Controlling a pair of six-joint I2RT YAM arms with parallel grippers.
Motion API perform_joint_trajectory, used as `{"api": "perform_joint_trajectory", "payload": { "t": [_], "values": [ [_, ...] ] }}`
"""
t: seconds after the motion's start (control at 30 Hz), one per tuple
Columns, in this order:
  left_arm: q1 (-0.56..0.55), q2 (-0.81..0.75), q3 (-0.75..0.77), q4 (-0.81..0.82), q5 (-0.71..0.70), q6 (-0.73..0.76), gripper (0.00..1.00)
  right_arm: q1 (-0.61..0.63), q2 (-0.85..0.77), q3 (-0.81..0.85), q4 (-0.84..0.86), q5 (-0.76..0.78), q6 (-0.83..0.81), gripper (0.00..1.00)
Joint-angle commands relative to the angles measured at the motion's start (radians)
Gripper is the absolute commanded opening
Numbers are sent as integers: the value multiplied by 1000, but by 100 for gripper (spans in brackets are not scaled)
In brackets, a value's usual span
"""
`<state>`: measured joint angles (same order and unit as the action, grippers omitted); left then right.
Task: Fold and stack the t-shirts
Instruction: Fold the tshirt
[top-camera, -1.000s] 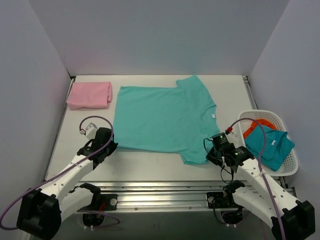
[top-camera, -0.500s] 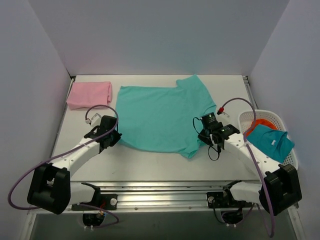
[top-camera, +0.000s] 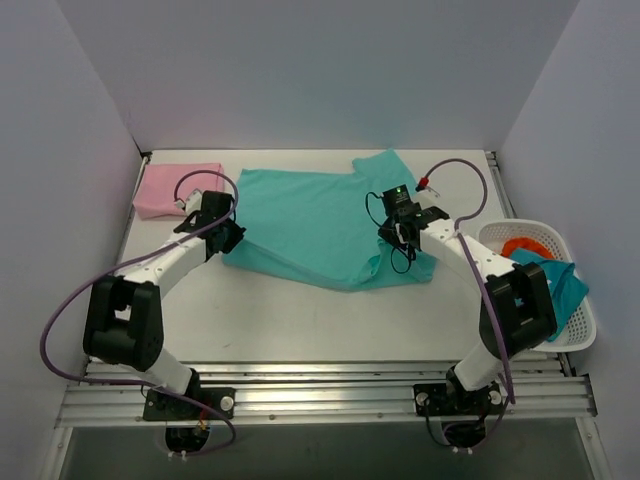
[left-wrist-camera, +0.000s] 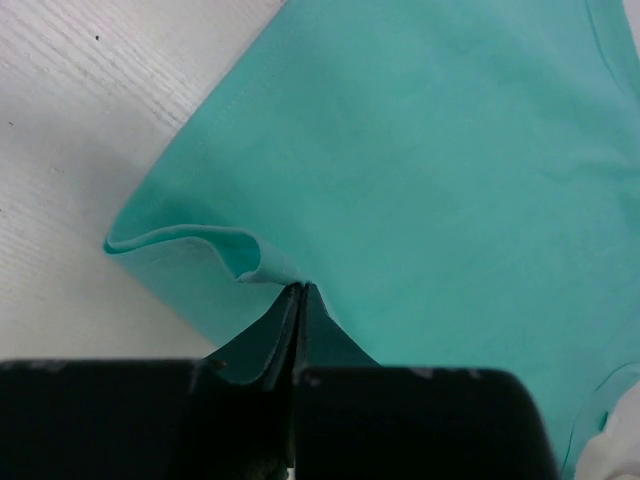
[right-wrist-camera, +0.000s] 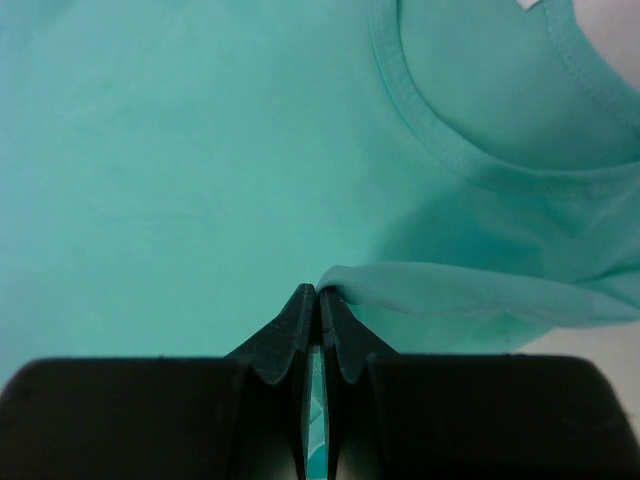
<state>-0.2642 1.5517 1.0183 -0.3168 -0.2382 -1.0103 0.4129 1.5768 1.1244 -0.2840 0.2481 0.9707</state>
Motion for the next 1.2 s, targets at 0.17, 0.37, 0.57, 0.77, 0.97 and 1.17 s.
{"api": "perform_joint_trajectory", "payload": {
  "t": [0.17,0.37,0.57,0.77,0.97,1.17],
  "values": [
    [63,241,161,36,79,52,2,-85,212,129,37,17,-27,0],
    [105,317,207,64,105,70,2,-134,330,230,43,-16,-52,0],
    [121,303,241,42,86,88,2,-155,351,297,40,-29,-63,0],
    [129,320,298,22,79,108,2,-169,393,373,12,-30,-81,0],
    [137,401,359,39,80,124,2,-175,460,400,22,-46,-84,0],
    [155,495,404,45,97,131,2,-177,538,431,40,-52,-86,0]
  ]
}}
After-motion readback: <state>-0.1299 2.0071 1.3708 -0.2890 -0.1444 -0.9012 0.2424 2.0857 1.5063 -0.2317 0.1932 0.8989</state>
